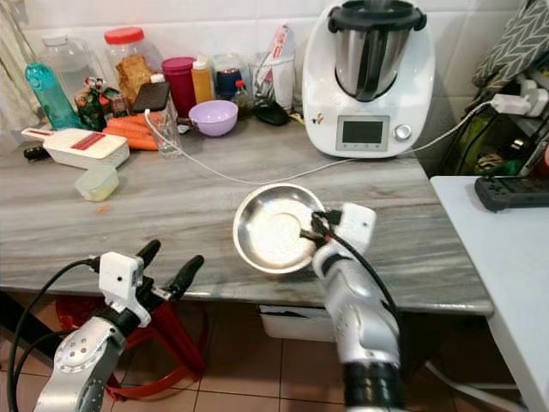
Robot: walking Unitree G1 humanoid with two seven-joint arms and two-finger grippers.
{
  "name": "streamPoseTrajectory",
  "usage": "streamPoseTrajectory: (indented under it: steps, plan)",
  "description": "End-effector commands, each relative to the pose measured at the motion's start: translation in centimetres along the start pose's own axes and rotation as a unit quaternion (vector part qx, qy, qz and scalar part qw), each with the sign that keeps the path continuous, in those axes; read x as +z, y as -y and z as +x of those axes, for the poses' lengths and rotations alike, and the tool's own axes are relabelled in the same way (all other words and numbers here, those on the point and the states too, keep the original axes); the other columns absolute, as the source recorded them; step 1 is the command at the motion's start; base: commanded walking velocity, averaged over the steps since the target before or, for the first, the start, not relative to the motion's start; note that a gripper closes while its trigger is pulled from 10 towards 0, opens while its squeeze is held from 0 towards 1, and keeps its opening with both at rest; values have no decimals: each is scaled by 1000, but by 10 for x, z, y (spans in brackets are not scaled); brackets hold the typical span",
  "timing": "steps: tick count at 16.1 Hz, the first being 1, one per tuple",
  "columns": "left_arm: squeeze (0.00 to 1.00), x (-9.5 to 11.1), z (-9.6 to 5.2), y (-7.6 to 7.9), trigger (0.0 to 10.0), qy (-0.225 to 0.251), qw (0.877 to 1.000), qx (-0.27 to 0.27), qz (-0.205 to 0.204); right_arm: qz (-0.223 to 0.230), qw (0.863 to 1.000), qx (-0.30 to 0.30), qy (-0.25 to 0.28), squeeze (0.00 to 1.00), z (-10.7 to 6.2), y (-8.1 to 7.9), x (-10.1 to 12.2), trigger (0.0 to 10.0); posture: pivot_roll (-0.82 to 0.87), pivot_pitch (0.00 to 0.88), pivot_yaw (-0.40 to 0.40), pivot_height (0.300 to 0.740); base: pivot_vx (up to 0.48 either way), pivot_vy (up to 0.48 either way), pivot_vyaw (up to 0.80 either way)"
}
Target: Setting the table
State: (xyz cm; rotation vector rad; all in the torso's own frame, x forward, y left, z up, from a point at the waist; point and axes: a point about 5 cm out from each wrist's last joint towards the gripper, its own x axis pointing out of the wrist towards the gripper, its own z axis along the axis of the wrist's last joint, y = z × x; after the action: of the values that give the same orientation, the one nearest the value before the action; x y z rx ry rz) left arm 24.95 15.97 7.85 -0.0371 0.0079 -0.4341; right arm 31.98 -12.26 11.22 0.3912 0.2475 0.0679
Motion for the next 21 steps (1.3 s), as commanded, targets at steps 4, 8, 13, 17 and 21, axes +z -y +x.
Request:
streamPoseTrajectory:
  steps: [4, 8, 13, 17, 21]
  plan:
    - [0, 2, -2, 2, 10000, -2, 1000, -27, 2, 9, 999, -12, -30, 0, 15, -9, 0, 10000, -70, 0, 63, 740, 0, 0, 0]
    - [0, 2, 1, 2, 10000, -1, 999, -38, 3, 15, 999, -7, -43, 0, 23, -17, -4, 10000, -66, 0, 61, 740, 0, 0, 0]
    - [0, 2, 4, 4, 10000, -1, 998, -57, 4, 38, 999, -16, -31, 1000, 27, -12, -2, 10000, -66, 0, 62, 740, 0, 0, 0]
    - [0, 2, 5, 8, 10000, 0, 998, -62, 5, 37, 999, -13, -25, 1000, 27, -9, -1, 10000, -71, 0, 60, 740, 0, 0, 0]
    - [0, 2, 5, 11, 10000, 0, 998, -66, 8, 34, 999, -8, -35, 1000, 24, -5, -6, 10000, -72, 0, 60, 740, 0, 0, 0]
